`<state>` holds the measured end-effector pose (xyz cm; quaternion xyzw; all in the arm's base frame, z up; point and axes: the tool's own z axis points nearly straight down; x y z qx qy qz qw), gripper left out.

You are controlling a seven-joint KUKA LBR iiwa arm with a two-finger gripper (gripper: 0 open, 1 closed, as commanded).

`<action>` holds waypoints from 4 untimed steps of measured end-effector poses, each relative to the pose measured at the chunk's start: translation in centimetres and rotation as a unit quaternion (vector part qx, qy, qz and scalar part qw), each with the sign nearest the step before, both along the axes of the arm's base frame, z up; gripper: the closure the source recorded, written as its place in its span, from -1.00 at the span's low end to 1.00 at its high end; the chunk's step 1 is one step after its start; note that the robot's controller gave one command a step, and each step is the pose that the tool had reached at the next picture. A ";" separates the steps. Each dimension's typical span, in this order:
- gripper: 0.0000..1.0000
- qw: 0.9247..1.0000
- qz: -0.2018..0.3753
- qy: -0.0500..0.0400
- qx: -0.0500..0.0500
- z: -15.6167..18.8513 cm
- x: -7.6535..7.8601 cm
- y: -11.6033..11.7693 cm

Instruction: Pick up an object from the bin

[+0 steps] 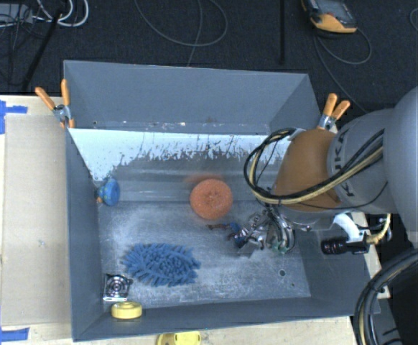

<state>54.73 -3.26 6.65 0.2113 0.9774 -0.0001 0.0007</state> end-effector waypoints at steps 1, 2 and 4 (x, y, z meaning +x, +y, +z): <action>1.00 1.000 0.000 0.002 0.001 0.4 -0.1 0.0; 1.00 1.000 0.001 0.001 0.000 0.8 0.0 0.0; 1.00 1.000 0.002 0.003 0.001 3.0 -0.2 0.0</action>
Offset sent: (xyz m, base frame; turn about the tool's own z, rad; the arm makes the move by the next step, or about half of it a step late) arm 0.0000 -0.0001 0.0117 0.0000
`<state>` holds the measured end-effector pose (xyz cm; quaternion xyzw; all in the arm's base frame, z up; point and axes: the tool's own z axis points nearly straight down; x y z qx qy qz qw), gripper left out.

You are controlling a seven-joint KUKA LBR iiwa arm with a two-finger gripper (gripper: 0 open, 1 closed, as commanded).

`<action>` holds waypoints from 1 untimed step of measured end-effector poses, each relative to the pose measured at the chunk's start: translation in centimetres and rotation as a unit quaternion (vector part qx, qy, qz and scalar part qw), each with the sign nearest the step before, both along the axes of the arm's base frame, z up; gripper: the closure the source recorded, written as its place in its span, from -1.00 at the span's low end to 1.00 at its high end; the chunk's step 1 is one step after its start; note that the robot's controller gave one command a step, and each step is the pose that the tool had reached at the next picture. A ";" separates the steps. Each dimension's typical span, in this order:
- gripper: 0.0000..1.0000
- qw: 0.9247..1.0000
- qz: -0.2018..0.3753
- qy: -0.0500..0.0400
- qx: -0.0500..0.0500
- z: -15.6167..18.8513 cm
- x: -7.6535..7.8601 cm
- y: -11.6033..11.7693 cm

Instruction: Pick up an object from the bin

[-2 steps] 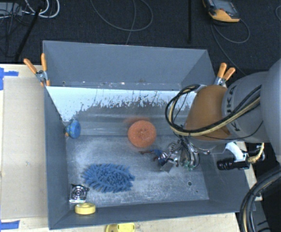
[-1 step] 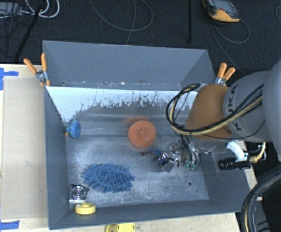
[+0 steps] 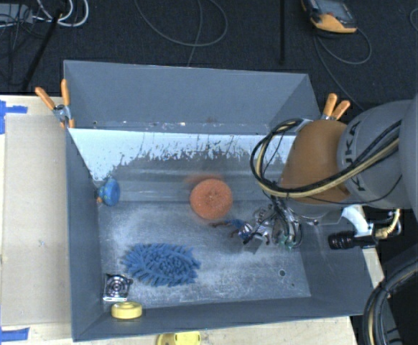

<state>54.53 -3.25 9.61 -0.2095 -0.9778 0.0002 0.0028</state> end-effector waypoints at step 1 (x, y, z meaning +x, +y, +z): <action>1.00 1.000 0.000 -0.004 0.000 1.0 0.2 0.0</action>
Offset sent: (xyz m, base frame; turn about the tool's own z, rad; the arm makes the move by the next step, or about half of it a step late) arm -0.0001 0.0001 0.0039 0.0000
